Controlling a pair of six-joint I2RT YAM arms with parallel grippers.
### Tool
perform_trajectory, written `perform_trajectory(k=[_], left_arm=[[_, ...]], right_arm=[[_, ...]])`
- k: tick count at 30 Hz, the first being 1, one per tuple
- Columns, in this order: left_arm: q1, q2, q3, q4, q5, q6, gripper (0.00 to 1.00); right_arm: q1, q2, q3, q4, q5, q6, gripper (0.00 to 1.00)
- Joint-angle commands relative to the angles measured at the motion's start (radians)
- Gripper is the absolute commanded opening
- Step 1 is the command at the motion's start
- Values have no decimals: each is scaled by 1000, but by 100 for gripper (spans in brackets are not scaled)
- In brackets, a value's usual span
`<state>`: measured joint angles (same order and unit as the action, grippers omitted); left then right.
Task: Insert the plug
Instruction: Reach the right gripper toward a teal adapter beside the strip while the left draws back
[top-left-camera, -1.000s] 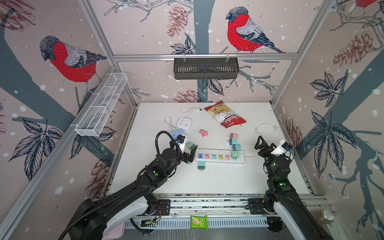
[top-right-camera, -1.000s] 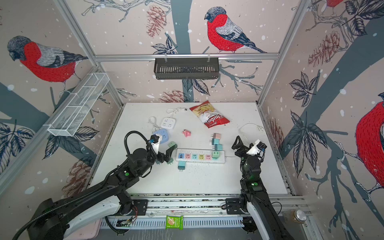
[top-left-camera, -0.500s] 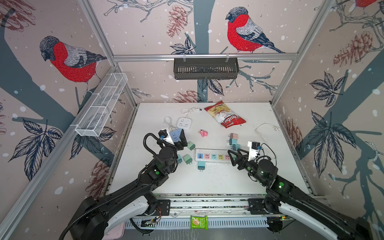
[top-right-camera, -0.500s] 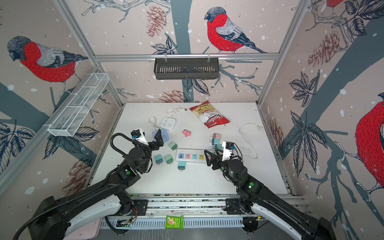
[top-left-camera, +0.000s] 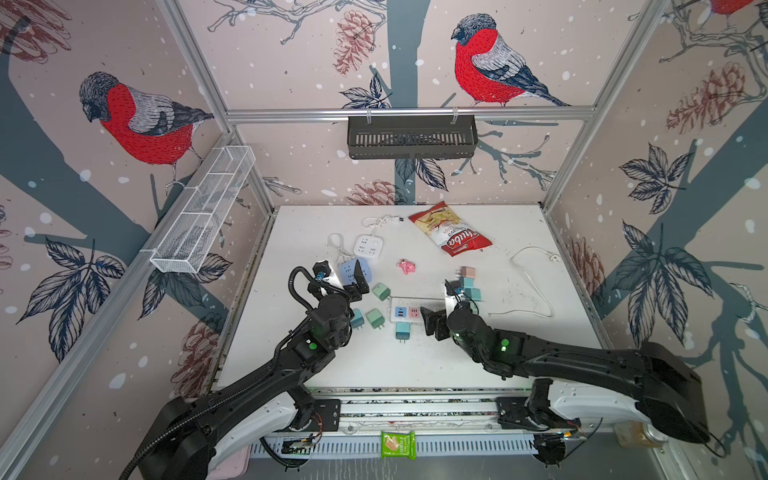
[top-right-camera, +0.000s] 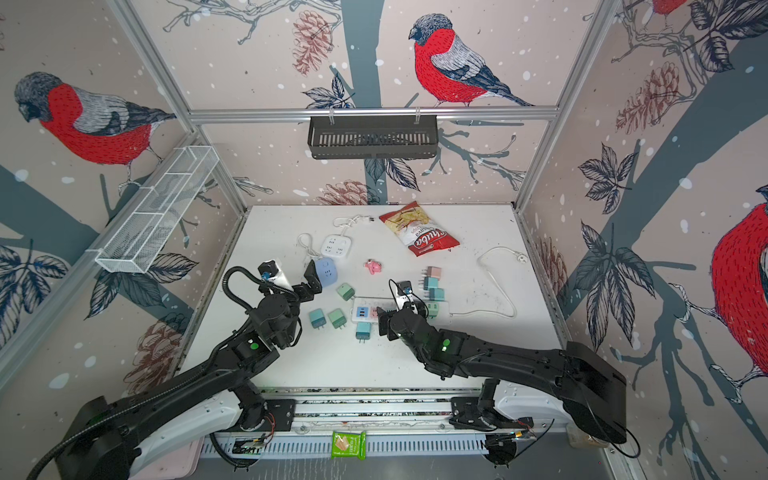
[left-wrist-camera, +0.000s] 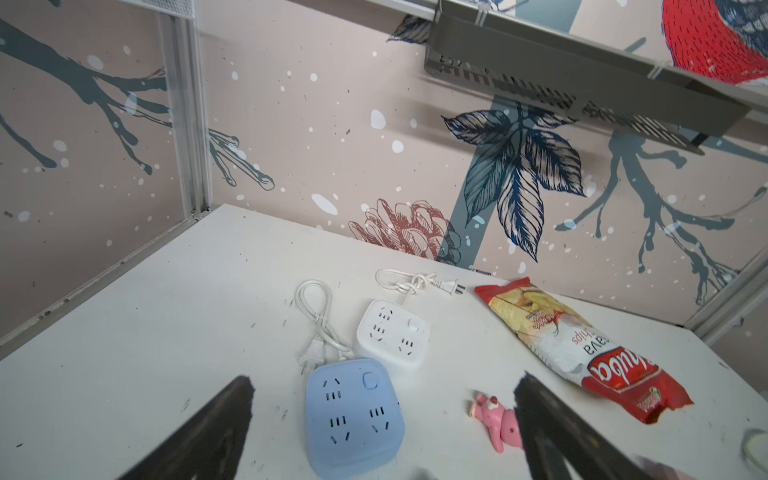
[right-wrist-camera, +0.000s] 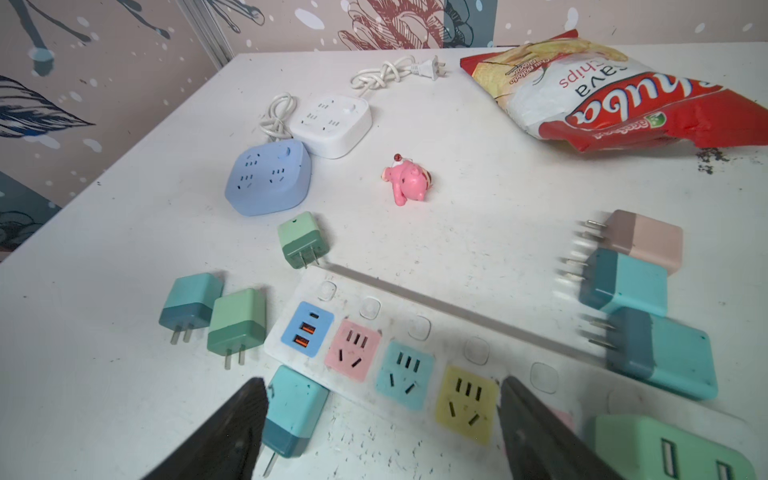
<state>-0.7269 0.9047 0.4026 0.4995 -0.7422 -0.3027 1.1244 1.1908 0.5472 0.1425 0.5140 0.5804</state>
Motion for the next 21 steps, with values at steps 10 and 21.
perform_trajectory(k=[10,21], left_arm=[[8,25,0,17,10,68,97],[8,16,-16,47,2,83,98]], right_arm=[[105,262,92,36,48,93,87],[143,436,175,14,5,132,88]])
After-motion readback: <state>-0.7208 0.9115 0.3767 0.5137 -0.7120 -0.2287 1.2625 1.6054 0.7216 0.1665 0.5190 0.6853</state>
